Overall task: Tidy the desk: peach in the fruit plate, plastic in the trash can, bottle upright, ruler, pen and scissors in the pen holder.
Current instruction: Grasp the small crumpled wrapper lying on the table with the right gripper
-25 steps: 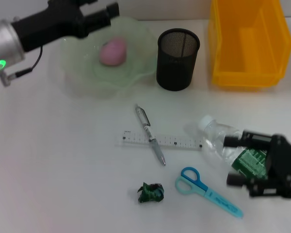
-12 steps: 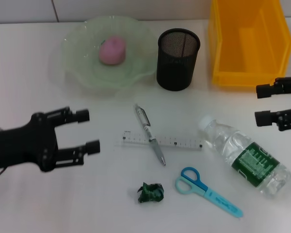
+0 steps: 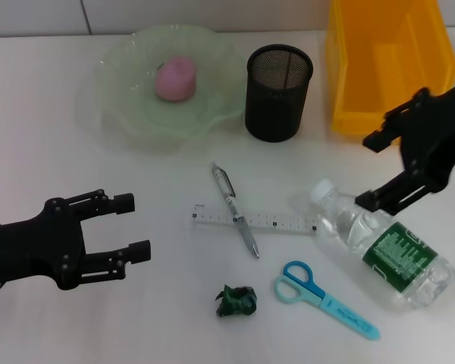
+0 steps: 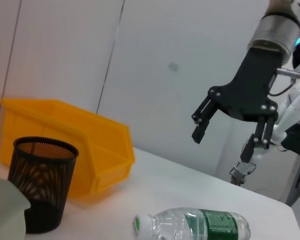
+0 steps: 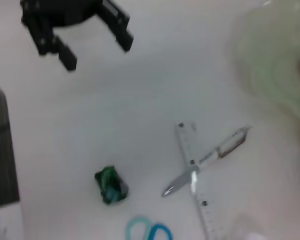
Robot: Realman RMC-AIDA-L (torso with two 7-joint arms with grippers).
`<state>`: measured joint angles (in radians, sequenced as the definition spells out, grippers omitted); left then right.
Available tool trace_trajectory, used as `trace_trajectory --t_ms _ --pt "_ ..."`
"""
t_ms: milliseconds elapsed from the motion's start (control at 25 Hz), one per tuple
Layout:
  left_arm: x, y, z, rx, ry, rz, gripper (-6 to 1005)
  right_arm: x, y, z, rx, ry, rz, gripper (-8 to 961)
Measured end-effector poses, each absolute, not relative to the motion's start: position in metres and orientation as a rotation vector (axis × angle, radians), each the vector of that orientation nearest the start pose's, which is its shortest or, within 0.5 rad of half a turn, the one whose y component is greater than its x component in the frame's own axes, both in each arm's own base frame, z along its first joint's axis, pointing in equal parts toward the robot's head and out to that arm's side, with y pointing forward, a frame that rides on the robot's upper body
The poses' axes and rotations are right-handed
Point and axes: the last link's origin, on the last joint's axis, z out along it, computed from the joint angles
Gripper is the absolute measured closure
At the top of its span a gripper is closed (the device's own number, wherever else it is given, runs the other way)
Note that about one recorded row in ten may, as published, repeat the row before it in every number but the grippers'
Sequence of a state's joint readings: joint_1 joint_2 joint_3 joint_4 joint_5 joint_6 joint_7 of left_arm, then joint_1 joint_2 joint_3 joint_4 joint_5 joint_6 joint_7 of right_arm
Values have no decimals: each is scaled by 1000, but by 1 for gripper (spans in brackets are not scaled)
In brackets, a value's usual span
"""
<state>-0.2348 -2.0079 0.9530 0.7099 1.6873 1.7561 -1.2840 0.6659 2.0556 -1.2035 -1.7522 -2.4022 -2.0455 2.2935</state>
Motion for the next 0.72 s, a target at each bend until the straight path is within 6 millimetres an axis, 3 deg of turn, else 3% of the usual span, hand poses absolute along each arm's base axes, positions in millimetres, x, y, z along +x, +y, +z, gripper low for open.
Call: trace_trajectory --t_ms 120,160,320,720 --pt "-298 244 18 -2776 -611 -890 187 96 304 36 -2990 202 -622 139" --pt "-298 244 18 -2776 -611 -890 187 96 304 36 -2990 202 -622 140" --pt "-302 242 16 -2819 -621 -826 188 103 296 0 -3087 31 -713 140" --pt "-322 239 34 -2802 -672 -726 188 105 293 -40 -3249 -65 -624 142"
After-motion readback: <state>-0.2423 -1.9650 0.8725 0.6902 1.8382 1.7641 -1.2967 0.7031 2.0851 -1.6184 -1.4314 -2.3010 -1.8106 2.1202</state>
